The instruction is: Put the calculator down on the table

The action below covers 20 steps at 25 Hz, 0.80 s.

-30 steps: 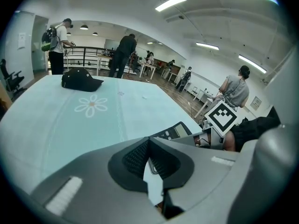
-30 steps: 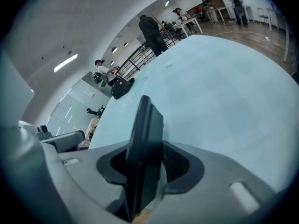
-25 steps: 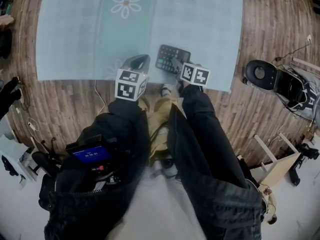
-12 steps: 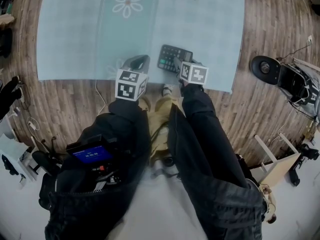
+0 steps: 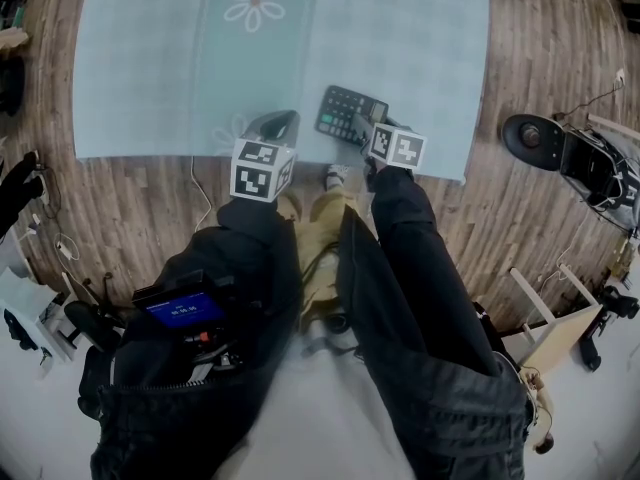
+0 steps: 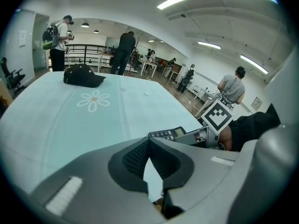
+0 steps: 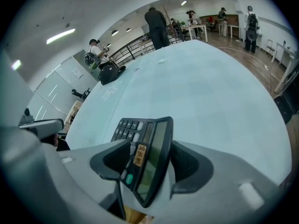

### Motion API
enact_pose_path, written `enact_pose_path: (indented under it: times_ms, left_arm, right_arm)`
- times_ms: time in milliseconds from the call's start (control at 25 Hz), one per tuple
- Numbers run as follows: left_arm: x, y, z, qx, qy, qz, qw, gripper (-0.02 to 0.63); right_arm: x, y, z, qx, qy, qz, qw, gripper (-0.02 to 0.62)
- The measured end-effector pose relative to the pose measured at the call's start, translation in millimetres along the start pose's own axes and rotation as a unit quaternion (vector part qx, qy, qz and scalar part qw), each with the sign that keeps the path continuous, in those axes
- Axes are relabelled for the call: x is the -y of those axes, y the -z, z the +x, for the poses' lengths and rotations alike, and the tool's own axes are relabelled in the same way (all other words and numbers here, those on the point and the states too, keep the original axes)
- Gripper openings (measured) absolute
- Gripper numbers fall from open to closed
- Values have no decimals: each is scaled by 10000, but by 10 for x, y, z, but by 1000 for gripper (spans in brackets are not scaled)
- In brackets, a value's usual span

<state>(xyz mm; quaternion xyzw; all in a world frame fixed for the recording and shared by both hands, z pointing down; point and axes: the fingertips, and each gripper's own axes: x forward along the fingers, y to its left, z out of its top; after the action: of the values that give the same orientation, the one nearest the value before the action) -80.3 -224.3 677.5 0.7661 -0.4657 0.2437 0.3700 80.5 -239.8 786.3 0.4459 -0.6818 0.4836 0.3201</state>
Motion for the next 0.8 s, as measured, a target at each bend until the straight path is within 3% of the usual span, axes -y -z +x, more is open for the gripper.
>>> enact_pose_path:
  times_ms: [440,600,800]
  left_arm:
    - [83,-174,0,222,106,149,9996,-2]
    - [325,-424,-275,553,180,344,9977,-2]
    - [570,-994,-410,1128,199,674,9911,-2]
  right_arm:
    - [66,-202,-314,614,5,47,9981,267]
    - [-114,-463,-916,1325,-24,-261,9908,258]
    - [-365,-1035,-1585,2299,-89,-766,9702,222]
